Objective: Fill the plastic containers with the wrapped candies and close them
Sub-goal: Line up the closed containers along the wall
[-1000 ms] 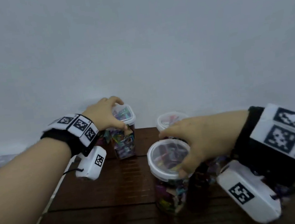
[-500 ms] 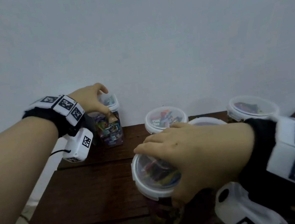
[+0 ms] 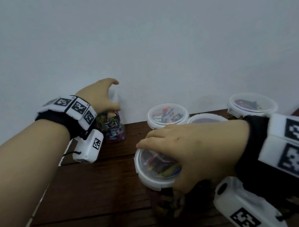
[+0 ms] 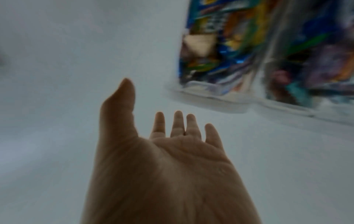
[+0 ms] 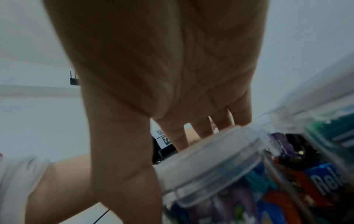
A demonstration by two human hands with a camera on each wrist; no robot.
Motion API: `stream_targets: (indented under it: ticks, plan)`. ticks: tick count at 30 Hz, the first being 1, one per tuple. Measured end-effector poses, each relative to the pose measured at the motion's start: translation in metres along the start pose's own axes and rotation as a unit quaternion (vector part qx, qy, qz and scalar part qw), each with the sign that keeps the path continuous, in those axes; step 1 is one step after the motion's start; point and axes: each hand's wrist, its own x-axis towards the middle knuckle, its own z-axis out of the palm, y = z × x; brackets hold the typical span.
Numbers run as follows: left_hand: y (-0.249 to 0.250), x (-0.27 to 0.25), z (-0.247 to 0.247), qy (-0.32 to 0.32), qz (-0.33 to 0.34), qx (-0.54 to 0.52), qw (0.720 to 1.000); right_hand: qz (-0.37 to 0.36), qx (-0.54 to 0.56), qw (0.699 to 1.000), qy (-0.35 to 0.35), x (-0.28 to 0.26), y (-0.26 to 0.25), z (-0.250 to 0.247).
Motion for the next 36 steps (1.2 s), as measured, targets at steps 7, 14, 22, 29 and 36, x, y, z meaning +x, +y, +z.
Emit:
stream_targets:
  ticks: [7, 14, 22, 29, 36]
  plan:
    - [0.083, -0.022, -0.002, -0.163, 0.084, -0.171, 0.968, 0.032, 0.002, 0.999, -0.024, 0.001, -0.010, -0.008]
    - [0.116, -0.025, 0.010, -0.193, 0.122, -0.052, 0.972, 0.031, -0.022, 0.999, -0.002, -0.002, -0.014, -0.001]
    - [0.099, -0.046, -0.008, -0.165, 0.075, -0.001, 0.984, 0.036, -0.022, 0.999, 0.015, 0.001, -0.020, -0.005]
    - [0.047, -0.073, -0.025, -0.142, -0.020, 0.049, 0.989, 0.089, 0.008, 0.996, 0.017, 0.016, -0.018, -0.028]
    - [0.004, -0.084, -0.027, -0.138, -0.072, 0.062, 0.986, 0.175, 0.002, 0.982, 0.066, 0.053, 0.007, -0.060]
